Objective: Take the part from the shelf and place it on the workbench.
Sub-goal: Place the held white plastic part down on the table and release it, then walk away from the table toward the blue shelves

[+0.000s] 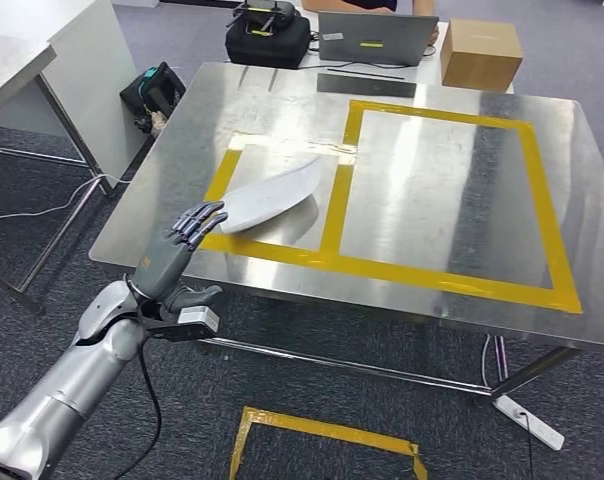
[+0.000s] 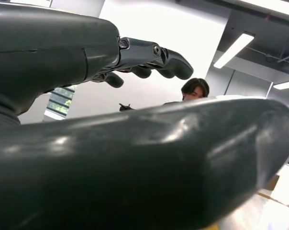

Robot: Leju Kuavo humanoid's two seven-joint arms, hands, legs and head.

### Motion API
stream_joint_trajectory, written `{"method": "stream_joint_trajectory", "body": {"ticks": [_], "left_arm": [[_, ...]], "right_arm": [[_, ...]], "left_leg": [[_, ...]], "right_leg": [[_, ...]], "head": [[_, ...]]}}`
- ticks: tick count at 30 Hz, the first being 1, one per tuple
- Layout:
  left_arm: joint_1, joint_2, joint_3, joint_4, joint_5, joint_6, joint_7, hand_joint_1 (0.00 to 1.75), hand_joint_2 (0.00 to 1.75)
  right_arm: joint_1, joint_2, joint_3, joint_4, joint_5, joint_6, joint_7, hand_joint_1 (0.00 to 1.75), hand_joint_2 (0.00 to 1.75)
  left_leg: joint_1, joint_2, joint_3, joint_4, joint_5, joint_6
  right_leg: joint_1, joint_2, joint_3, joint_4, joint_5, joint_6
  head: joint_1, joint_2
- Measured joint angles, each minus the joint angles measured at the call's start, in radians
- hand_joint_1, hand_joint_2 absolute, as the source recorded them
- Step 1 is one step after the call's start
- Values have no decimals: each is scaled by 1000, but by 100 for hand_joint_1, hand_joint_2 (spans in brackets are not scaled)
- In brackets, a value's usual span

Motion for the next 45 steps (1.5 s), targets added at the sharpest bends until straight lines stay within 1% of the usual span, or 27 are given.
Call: {"method": "stream_joint_trajectory", "body": {"ticks": [1,2,3,5,7,9,11,12,14,16,18,19,21,23,24,26,28,30,31,32,34,36,38,39,42,43,45], "left_arm": [[0,0,0,0,0,0,0,0,0],[1,0,0,1,0,0,0,0,0],[2,0,0,2,0,0,0,0,0],[2,0,0,4,0,0,1,0,0],[2,1,1,5,0,0,1,0,0],[2,2,4,5,1,1,2,0,0],[3,3,6,6,1,1,3,0,0],[4,4,7,7,1,1,3,0,0],[4,6,10,8,1,0,5,0,0],[4,7,11,10,1,0,7,0,0],[6,9,12,13,1,0,8,0,0],[7,9,12,14,1,0,8,0,0],[7,10,14,15,1,0,9,0,0],[2,10,17,15,1,0,9,0,0],[1,10,18,15,1,1,9,0,0],[3,10,18,17,1,0,9,0,0],[7,11,18,19,0,0,11,0,0],[7,12,18,22,0,0,13,0,0],[8,13,19,23,-1,0,15,0,0],[9,13,19,24,-2,1,17,0,0],[12,13,20,27,-6,8,28,0,0],[16,13,27,32,-20,28,51,0,0],[19,13,39,39,-40,59,79,0,0],[20,14,45,44,-49,73,91,0,0],[28,16,56,59,-61,93,106,0,0],[31,17,59,62,-62,94,107,0,0],[35,19,63,68,-63,95,108,0,0]], "right_arm": [[-2,0,0,0,0,0,0,0,0],[-5,0,0,0,0,0,0,0,0],[-6,0,0,0,0,0,0,0,0],[-7,0,0,0,0,0,0,0,0],[-11,0,0,-1,0,0,0,0,0],[-14,0,0,-2,0,0,0,0,0],[-13,-1,0,-2,0,0,0,0,0],[-13,-1,0,-2,0,0,0,0,0],[-15,-1,0,-2,0,1,0,0,0],[-14,-1,0,-2,0,2,1,0,0],[-13,-1,0,-2,1,2,1,0,0],[-13,-1,0,-2,1,2,1,0,0],[-14,-2,0,-2,1,2,1,0,0],[-16,-2,0,-3,2,3,2,0,0],[-16,-2,0,-3,2,3,2,0,0],[-13,-2,0,-3,2,4,2,0,0],[-5,-2,0,-3,2,4,3,0,0],[-1,-2,1,-3,2,5,3,0,0],[-1,-2,1,-3,3,6,3,0,0],[-3,-2,1,-3,3,5,3,0,0],[-4,-2,1,-3,2,5,3,0,0],[-5,-2,2,-3,1,3,3,0,0],[-7,-2,2,-3,0,-1,3,0,0],[-7,-2,1,-3,-1,-2,3,0,0],[-3,-2,1,-3,-2,-4,4,0,0],[-3,-2,1,-3,-2,-5,4,0,0],[-3,-2,1,-3,-2,-4,3,0,0]], "left_leg": [[-1,0,-15,1,12,0],[-3,0,-32,2,25,0],[-4,0,-50,4,37,-1],[-5,-1,-81,10,60,-5],[-8,-1,-103,16,79,-12],[-8,-1,-112,18,97,-20],[-7,-2,-119,20,105,-30],[-6,-2,-128,34,84,-36],[-1,-3,-156,120,-9,-50],[4,-3,-184,252,-94,-59],[9,-3,-177,316,-89,-63],[11,-3,-152,302,-63,-63],[14,-3,-57,193,-29,-62],[14,-4,36,61,-44,-54],[11,-5,57,23,-53,-48],[8,-4,44,6,-46,-31],[7,-2,26,6,-26,-13],[7,-1,2,6,-3,-2],[6,-1,-12,7,9,0],[5,-1,-27,7,20,0],[2,-1,-59,8,43,-2],[1,-2,-87,11,63,-8],[-1,-2,-101,13,80,-17],[-1,-2,-103,14,88,-22],[3,-1,-108,20,89,-40],[4,-2,-118,42,63,-46],[8,-2,-157,147,-24,-58]], "right_leg": [[1,0,-6,63,-29,1],[2,0,-2,103,-32,0],[4,0,18,113,-13,-2],[8,0,108,32,32,-9],[12,1,220,-114,13,-15],[16,2,262,-191,-14,-21],[15,1,246,-196,-1,-34],[14,0,239,-196,10,-43],[10,-2,219,-197,36,-55],[10,-2,190,-196,60,-58],[10,-3,160,-195,83,-55],[10,-4,145,-194,95,-53],[11,-3,121,-193,117,-47],[13,-2,102,-191,139,-37],[13,-2,94,-191,150,-31],[8,-1,79,-191,165,-20],[5,-1,57,-149,111,-10],[4,-2,25,-31,7,-3],[4,-2,12,37,-31,-2],[4,-2,8,88,-45,-2],[5,-2,45,102,-8,-5],[8,-2,147,-10,28,-12],[12,-1,247,-154,0,-19],[14,-1,269,-194,-17,-23],[14,-3,265,-208,-7,-44],[12,-4,261,-209,2,-51],[11,-5,249,-208,20,-60]], "head": [[0,0],[0,0],[0,0],[0,0],[-1,0],[-2,0],[-1,0],[-4,0],[-8,0],[-10,0],[-10,0],[-10,0],[-10,0],[-10,0],[-10,0],[-9,0],[-7,0],[-2,0],[-1,0],[-1,0],[-1,0],[-1,0],[-2,0],[-3,0],[-5,0],[-7,0],[-11,0]]}}
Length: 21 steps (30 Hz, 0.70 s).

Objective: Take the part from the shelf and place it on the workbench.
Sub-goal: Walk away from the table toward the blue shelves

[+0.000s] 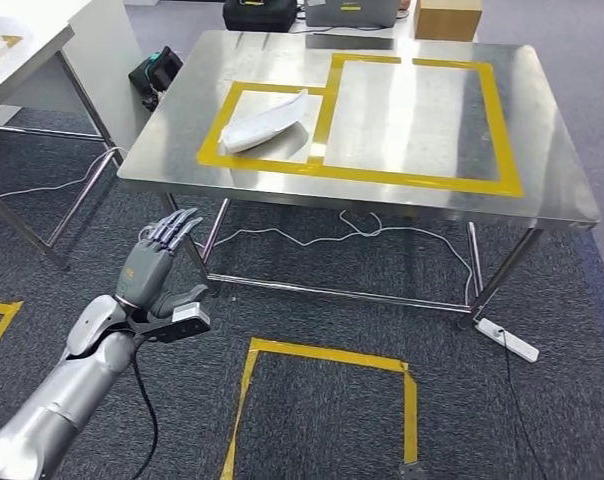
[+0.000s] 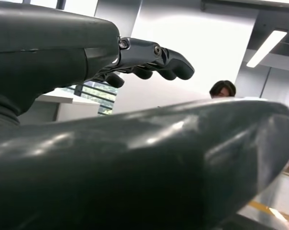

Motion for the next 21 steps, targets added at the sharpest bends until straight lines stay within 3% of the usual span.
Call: {"method": "stream_joint_trajectory", "body": {"ticks": [1,2,3,4,7,9,10,11,14,15,18,21], "left_arm": [[1,1,2,3,0,0,0,0,0],[4,1,2,6,0,0,0,0,0],[6,1,3,10,-2,2,4,0,0],[9,1,4,14,-5,4,11,0,0],[8,0,17,34,-30,19,70,0,0],[7,-1,32,60,-47,33,121,0,0],[8,-2,41,74,-54,37,144,0,0],[9,-5,52,88,-62,40,168,0,0],[12,-14,88,136,-97,48,253,0,0],[13,-17,102,153,-111,52,287,0,0],[19,-28,154,204,-144,71,375,0,0],[34,-36,205,256,-149,93,407,0,0]], "right_arm": [[2,0,0,0,0,0,0,0,0],[4,0,0,0,0,0,0,0,0],[6,0,0,0,0,0,0,0,0],[8,0,0,0,0,0,0,0,0],[9,0,0,0,-3,-1,1,0,0],[9,0,0,0,-7,-4,1,0,0],[10,0,0,0,-8,-6,2,0,0],[12,0,0,0,-10,-7,2,0,0],[17,0,-2,0,-15,-10,6,0,0],[17,0,-3,0,-15,-10,8,0,0],[17,2,-7,0,-17,-11,13,0,0],[18,5,-12,0,-19,-12,15,0,0]], "left_leg": [[2,0,-23,70,-38,-5],[4,0,-38,124,-59,-8],[5,0,-39,149,-59,-10],[8,0,-21,135,-43,-12],[14,0,101,-46,25,-14],[14,-1,140,-116,32,-6],[13,-2,140,-123,31,-1],[14,-2,137,-126,31,4],[12,-3,134,-128,34,10],[10,-3,133,-128,34,13],[5,-3,129,-127,38,24],[2,-2,119,-127,44,32]], "right_leg": [[0,0,-9,1,8,-1],[0,0,-18,2,14,-1],[-1,0,-26,3,19,1],[-1,0,-32,4,22,3],[-1,1,-42,9,27,13],[3,2,-49,14,30,23],[5,3,-53,16,31,26],[5,3,-55,16,32,22],[6,2,-63,12,33,-9],[5,2,-66,11,34,-11],[1,2,-66,5,45,8],[-4,3,-66,2,56,31]], "head": [[-1,0],[-1,0],[-1,0],[-1,0],[-2,0],[-3,0],[-2,0],[-2,0],[1,0],[2,0],[2,0],[2,0]]}}
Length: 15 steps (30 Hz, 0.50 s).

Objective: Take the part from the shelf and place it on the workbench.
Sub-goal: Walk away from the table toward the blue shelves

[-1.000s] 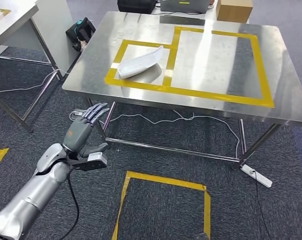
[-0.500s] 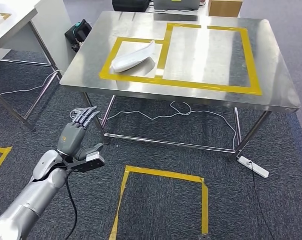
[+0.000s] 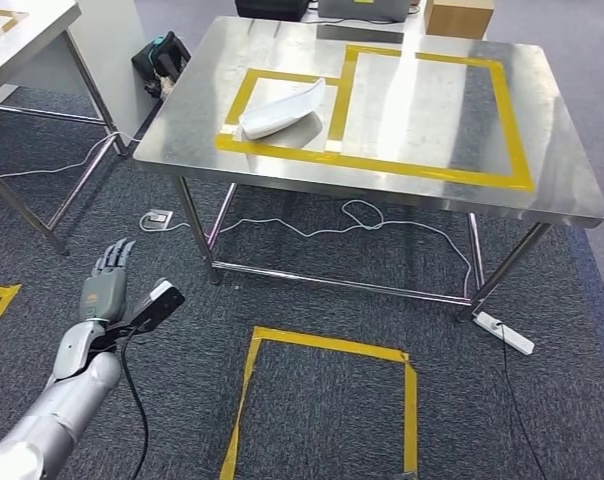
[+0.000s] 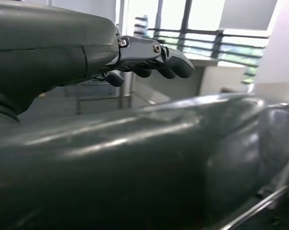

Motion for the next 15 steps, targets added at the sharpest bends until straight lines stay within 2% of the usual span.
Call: {"method": "stream_joint_trajectory", "body": {"ticks": [2,5,9,15], "left_arm": [[17,-4,38,38,5,18,11,0,0],[49,-7,105,91,19,49,14,0,0],[95,-10,200,150,43,82,6,0,0],[137,-17,290,199,62,92,1,0,0]], "right_arm": [[1,1,-3,0,-1,-2,0,0,0],[4,2,-7,0,-5,-5,2,0,0],[6,4,-15,0,-9,-8,4,0,0],[7,7,-26,0,-13,-9,9,0,0]], "left_leg": [[-1,1,-4,0,2,2],[-1,2,-5,0,4,2],[1,2,-5,0,6,-1],[3,2,-9,0,9,-5]], "right_leg": [[-1,1,-4,0,4,6],[-1,2,-6,0,4,8],[-1,2,-9,3,4,9],[1,2,-14,7,5,8]], "head": [[0,0],[0,0],[-1,0],[0,0]]}}
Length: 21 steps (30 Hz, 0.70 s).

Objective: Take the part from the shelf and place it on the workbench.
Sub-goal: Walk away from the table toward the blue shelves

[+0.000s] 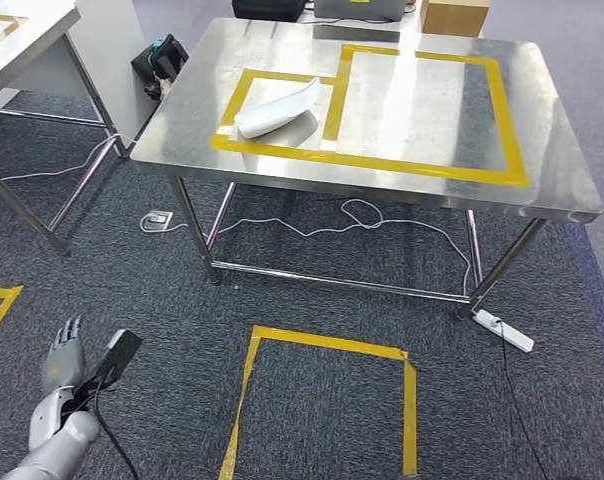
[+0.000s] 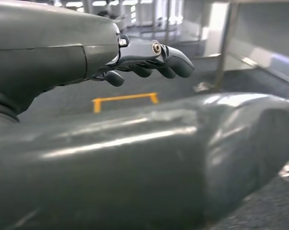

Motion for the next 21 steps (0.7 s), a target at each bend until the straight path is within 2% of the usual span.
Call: {"method": "stream_joint_trajectory", "body": {"ticks": [7,12,17,21], "left_arm": [[83,-22,124,87,56,16,-52,0,0],[110,-35,171,133,64,16,-49,0,0],[148,-58,233,211,98,-13,-11,0,0],[191,-77,279,273,114,-64,99,0,0]], "right_arm": [[7,2,-13,0,-5,-10,6,0,0],[7,4,-22,0,-9,-14,5,0,0],[9,5,-29,0,-14,-24,2,0,0],[9,5,-32,0,-8,-31,-2,0,0]], "left_leg": [[0,0,-2,0,1,-2],[0,0,-4,0,2,-2],[0,0,-4,0,2,-2],[0,0,-5,0,2,-2]], "right_leg": [[0,0,-4,2,0,-1],[0,0,-5,2,1,-1],[0,1,-6,3,1,-1],[0,0,-7,3,1,-1]], "head": [[0,0],[0,0],[0,0],[0,0]]}}
